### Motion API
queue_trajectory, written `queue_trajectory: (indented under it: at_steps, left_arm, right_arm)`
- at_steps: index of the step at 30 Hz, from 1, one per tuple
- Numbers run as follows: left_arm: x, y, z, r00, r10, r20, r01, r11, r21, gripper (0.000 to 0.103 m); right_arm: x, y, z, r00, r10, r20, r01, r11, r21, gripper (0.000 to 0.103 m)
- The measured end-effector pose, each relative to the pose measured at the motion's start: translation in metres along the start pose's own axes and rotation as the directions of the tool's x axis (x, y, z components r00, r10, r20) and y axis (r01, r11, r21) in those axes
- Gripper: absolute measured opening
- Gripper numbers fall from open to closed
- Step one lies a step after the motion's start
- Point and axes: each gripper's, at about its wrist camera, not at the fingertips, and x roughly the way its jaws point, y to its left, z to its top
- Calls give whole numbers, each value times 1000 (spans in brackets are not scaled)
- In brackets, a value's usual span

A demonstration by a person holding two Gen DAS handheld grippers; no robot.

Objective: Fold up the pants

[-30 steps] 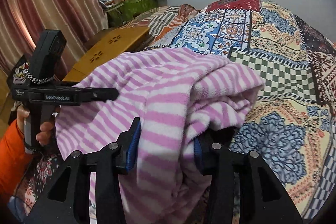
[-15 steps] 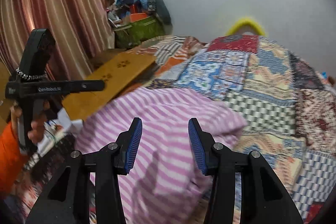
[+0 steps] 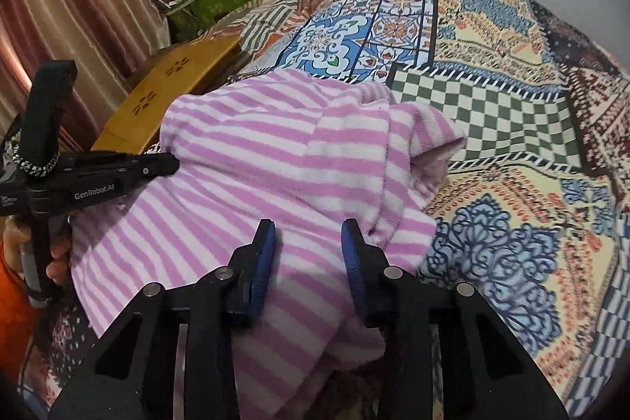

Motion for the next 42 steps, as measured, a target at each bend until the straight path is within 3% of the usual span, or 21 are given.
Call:
queue_trajectory:
  at_steps: [4, 7, 9, 13, 17, 22, 28, 31, 34, 39, 42]
  left_arm:
    - [-41, 10, -12, 996, -73, 59, 75, 996, -46, 8]
    - [-60, 11, -30, 990, -122, 74, 126, 990, -59, 8]
    - [-61, 7, -44, 993, -97, 72, 101, 994, -47, 8]
    - [-45, 10, -68, 999, -10, 37, 11, 1000, -24, 8]
    - [-39, 12, -82, 999, 15, 43, -15, 1000, 1, 9]
    - [-68, 8, -79, 999, 15, 46, -14, 1000, -19, 9]
    - [-151, -7, -82, 983, -43, 177, 51, 998, -41, 9]
    - [-197, -21, -85, 965, -46, 257, 52, 998, -19, 13]
    - [-251, -35, -93, 934, -56, 353, 58, 998, 5, 20]
    - [-339, -61, -120, 854, -83, 513, 76, 997, 34, 31]
    - [-381, -79, -144, 803, -58, 593, 42, 998, 40, 34]
  right_arm:
    - [-37, -1, -7, 999, 6, 41, -7, 1000, 16, 35]
    - [-59, 7, -20, 995, 60, 86, -61, 998, 11, 39]
    - [-64, 19, -30, 994, 67, 91, -66, 998, -22, 42]
    - [-40, 32, -53, 1000, 9, 6, -9, 996, -85, 42]
    - [-23, 4, -73, 997, 64, -52, -62, 997, 38, 47]
    - [-57, 18, -67, 1000, -2, 10, 3, 1000, -31, 48]
    - [-132, 34, -58, 985, -9, 174, 20, 998, -61, 50]
    - [-182, 45, -58, 959, 16, 283, -3, 999, -45, 50]
    - [-225, 64, -57, 927, 33, 375, -15, 999, -52, 50]
    - [-296, 95, -70, 859, 54, 509, -14, 997, -82, 50]
    - [-331, 115, -84, 823, 68, 564, -7, 994, -109, 50]
